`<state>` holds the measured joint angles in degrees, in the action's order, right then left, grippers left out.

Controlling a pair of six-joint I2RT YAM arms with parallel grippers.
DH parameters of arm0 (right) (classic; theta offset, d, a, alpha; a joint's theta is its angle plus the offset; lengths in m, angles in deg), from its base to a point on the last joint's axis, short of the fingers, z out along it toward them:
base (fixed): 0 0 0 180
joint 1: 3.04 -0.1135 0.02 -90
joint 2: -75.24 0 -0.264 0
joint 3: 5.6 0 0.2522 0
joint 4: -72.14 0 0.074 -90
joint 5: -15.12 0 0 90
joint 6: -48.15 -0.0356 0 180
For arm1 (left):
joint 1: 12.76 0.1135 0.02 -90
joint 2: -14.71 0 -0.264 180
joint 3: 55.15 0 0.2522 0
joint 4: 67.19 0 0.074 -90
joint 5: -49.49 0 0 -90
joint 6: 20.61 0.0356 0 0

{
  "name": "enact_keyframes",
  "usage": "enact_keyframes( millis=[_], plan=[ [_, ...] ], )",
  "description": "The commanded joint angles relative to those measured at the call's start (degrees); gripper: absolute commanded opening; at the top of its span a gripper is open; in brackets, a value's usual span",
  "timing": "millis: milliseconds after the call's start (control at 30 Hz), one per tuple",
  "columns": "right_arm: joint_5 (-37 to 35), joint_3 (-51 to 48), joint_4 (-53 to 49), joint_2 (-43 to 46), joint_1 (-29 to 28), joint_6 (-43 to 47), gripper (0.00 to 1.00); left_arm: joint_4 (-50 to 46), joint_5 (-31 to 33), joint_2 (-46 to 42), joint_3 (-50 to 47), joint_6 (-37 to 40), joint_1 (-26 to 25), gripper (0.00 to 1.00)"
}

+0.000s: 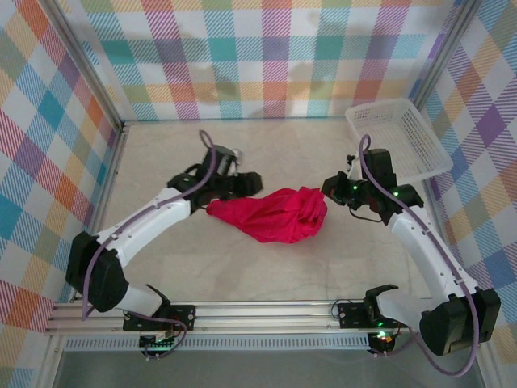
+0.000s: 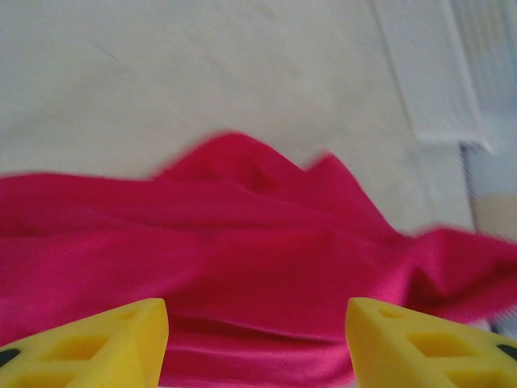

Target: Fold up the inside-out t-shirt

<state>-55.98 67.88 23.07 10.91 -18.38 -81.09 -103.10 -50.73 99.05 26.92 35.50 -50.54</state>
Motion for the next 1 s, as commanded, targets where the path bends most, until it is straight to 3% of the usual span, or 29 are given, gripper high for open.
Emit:
enact_keyframes(
  millis=[0, 300, 367, 500, 567, 700, 867, 967],
  plan=[
    [1.84, 2.5, 1.57, -0.69, -0.06, -0.83, 0.0, 3.02, -3.59, 5.95, 1.64, -1.26, -5.65, 0.64],
    [0.72, 3.06, 0.9, -1.4, -0.12, -0.49, 0.0, 0.57, -2.94, 16.33, 8.6, -1.05, -12.35, 0.63],
    [0.13, 3.12, 1.03, -2.03, -0.12, -0.42, 0.0, -0.54, -2.97, 18.12, 9.78, -1.09, -12.98, 0.47],
    [-5.74, 4.64, -1.74, -3.8, -0.06, 0.9, 0.0, -11.07, 0.56, 18.23, 15.7, 2.41, -12.6, 0.0],
    [-13.25, 5.59, -4.53, -4.58, 0.01, 1.93, 0.0, -18.82, 4.19, 15.89, 20.66, 5.66, -11.53, 0.0],
    [-23.31, 5.37, -7.51, -5.84, 2.4, 2.4, 0.0, -27.59, 6.55, 7.6, 26.87, 10.59, -5.34, 0.0],
    [-25.18, 3.5, -8.53, -5.2, 8.82, 1.63, 0.0, -30.43, 6.97, -2.67, 23.58, 13.06, 5.25, 0.0],
    [-23.52, 2.53, -8.99, -4.37, 12.99, 2.23, 0.0, -28.36, 3.0, -7.66, 17.22, 12.28, 12.74, 0.0]
  ],
)
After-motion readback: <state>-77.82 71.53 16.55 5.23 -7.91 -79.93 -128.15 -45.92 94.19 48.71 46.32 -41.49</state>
